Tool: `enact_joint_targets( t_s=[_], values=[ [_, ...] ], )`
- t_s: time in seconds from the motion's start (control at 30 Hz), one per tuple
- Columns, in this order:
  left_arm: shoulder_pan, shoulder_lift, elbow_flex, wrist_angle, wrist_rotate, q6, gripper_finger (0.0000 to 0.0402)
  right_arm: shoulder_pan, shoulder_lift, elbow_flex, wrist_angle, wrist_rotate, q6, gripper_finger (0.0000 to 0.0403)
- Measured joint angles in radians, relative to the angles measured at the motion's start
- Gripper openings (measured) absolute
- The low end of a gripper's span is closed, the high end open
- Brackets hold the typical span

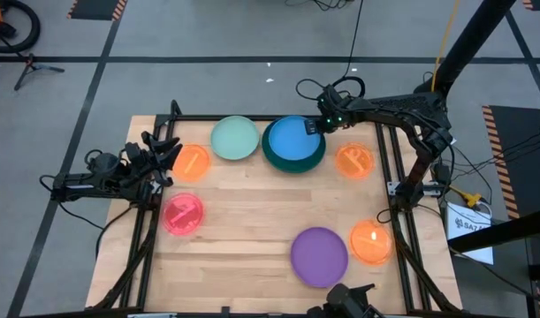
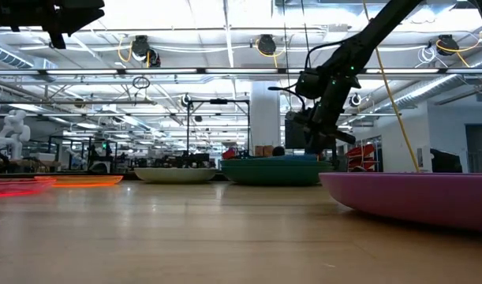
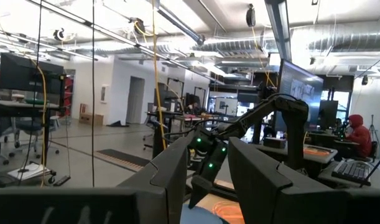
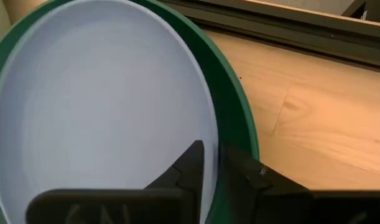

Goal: Stack plastic plates
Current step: Stack the blue plate on the green plate, then stack the violet plate on the blue plate

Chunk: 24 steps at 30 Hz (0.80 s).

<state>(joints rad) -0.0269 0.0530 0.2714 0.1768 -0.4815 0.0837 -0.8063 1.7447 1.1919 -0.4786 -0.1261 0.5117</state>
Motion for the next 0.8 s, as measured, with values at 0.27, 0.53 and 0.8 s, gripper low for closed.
enact_joint_targets(
  t_s=[0.27, 0.53, 0.8],
  values=[
    [0.000, 0.000, 0.000, 0.000, 0.000, 0.000, 0.0122, 0.003, 0.000, 0.000, -0.004, 0.000, 0.000, 0.0080],
    [0.000, 0.000, 0.000, 0.000, 0.000, -0.001, 0.0122, 0.060, -0.073, 0.000, -0.007, 0.027, 0.014, 0.0086],
    [0.000, 0.000, 0.000, 0.001, 0.000, 0.007, 0.0122, 0.239, -0.214, 0.002, -0.031, 0.075, 0.016, 0.0086]
  ],
)
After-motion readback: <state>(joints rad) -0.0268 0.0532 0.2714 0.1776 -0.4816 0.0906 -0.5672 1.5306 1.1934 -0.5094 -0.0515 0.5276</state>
